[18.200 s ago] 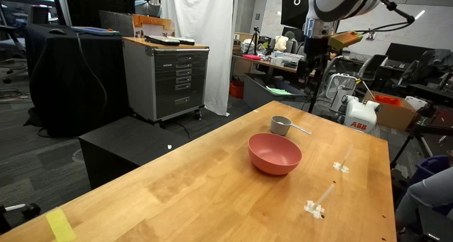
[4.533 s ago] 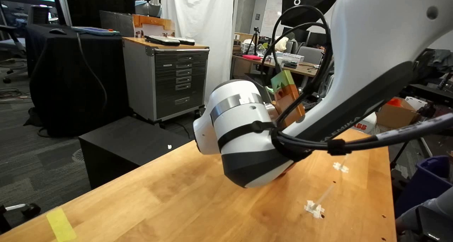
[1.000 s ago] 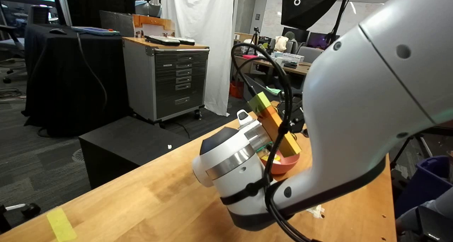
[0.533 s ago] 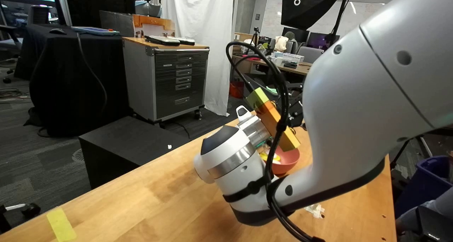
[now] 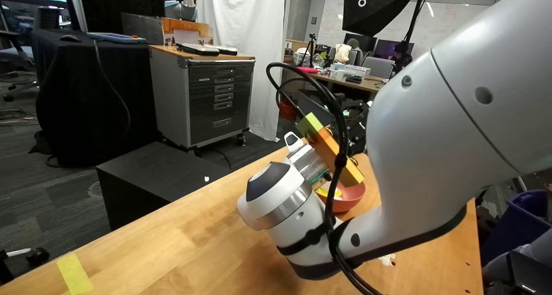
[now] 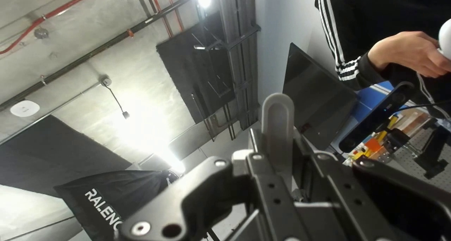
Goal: Pour the contents in the grey measuring cup into the pink bowl
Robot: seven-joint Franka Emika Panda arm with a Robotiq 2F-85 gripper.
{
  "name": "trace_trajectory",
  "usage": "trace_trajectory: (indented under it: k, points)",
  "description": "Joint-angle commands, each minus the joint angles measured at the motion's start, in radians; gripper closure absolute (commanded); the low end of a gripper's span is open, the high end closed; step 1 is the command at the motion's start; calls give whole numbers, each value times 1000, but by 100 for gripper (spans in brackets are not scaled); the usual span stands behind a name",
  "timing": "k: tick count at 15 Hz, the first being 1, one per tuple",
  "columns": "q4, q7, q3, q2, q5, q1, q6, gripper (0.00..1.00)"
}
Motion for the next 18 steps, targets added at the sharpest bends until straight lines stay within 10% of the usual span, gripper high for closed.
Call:
trace_trajectory:
  k: [1,13,18]
  points:
    - [6,-46,-53,29,-40,36,-17,89]
    - [-4,-44,-85,46,-69,58,-17,89]
    - [-13,-70,0,-6,-85,11,-17,89]
